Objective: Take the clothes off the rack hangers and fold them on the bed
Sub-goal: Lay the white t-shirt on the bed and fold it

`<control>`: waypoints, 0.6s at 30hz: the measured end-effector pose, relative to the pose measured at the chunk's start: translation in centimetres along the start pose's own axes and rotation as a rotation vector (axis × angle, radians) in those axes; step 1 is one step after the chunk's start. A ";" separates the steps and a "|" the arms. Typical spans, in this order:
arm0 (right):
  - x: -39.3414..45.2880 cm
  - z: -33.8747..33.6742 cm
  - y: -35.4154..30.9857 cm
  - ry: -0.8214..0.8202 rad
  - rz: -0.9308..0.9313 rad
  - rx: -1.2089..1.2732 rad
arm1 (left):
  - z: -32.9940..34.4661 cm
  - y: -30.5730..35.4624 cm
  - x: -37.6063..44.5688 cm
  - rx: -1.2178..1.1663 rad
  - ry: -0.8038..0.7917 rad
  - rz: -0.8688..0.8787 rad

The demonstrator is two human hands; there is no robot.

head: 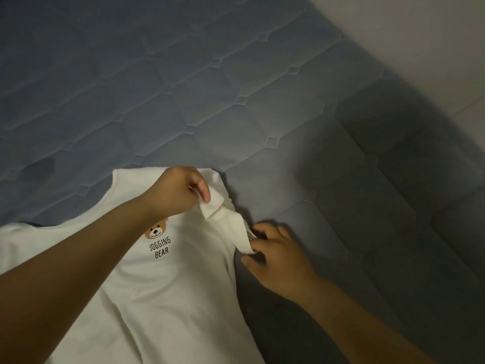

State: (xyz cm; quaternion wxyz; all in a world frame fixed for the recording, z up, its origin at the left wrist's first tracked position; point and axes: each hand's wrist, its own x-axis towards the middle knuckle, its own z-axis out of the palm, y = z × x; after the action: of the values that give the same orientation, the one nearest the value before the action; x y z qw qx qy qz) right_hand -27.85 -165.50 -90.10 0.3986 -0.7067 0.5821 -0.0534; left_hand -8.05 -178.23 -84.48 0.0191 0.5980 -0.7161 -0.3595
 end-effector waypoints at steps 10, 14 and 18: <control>-0.6 -0.1 -0.4 0.139 0.062 0.104 | 2.9 0.3 -1.9 0.188 -0.024 -0.281; -1.1 -0.4 -0.4 0.251 0.182 0.265 | 2.1 -0.3 -2.2 -0.024 0.095 -0.284; -1.4 -0.6 -0.9 0.319 0.185 0.339 | 0.4 0.3 -2.2 -0.264 0.175 -0.305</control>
State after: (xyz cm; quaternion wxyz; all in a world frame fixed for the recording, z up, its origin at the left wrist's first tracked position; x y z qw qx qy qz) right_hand -27.89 -164.59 -88.58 0.4176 -0.5561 0.6827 -0.2243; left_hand -7.84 -176.15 -83.74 0.1044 0.7207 -0.5596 -0.3956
